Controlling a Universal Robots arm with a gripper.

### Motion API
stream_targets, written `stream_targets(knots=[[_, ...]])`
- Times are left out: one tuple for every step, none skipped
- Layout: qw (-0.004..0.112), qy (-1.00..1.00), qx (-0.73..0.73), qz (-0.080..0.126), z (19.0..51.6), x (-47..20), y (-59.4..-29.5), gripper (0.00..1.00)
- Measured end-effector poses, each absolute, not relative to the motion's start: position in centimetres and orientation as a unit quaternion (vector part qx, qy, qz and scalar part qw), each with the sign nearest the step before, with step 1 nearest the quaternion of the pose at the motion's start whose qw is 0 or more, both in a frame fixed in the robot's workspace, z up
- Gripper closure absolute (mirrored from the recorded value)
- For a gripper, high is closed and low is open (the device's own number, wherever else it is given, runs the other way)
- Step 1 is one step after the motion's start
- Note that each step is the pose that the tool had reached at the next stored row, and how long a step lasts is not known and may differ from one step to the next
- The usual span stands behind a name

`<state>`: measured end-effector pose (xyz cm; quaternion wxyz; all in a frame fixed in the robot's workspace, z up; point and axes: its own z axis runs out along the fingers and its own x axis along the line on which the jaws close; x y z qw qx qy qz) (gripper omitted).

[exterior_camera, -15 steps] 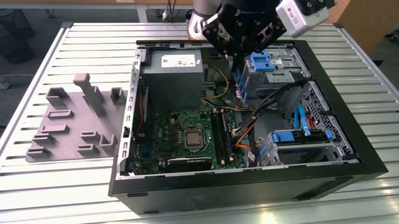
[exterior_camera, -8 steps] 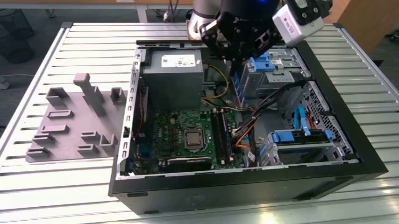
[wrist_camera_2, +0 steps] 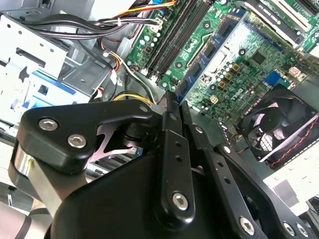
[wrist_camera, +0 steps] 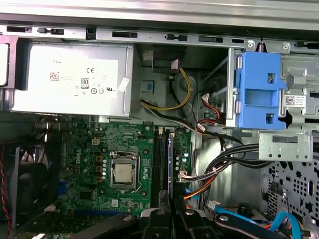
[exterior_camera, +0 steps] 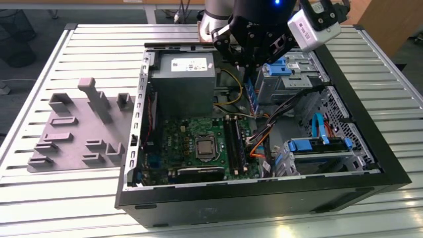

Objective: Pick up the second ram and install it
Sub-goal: 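Insert the second ram into the second slot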

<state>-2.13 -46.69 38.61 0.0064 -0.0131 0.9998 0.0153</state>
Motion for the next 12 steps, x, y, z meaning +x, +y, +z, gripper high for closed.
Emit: stream_targets(knots=[[0.006,1.000,-0.013,0.015,38.61,-2.13,-46.69,0.86],[0.006,1.000,-0.013,0.015,38.60,-2.13,-46.69,0.86],[0.006,1.000,-0.013,0.015,38.60,-2.13,-46.69,0.86],[0.006,1.000,-0.013,0.015,38.59,-2.13,-46.69,0.86],[0.006,1.000,-0.013,0.015,38.59,-2.13,-46.69,0.86],[0.006,1.000,-0.013,0.015,38.59,-2.13,-46.69,0.86],[0.006,1.000,-0.013,0.015,38.59,-2.13,-46.69,0.86],[0.006,1.000,-0.013,0.015,38.59,-2.13,-46.69,0.86],[0.006,1.000,-0.013,0.015,38.59,-2.13,-46.69,0.86],[0.006,1.000,-0.013,0.015,38.59,-2.13,-46.69,0.86],[0.006,1.000,-0.013,0.015,38.59,-2.13,-46.69,0.86],[0.006,1.000,-0.013,0.015,38.59,-2.13,-46.69,0.86]])
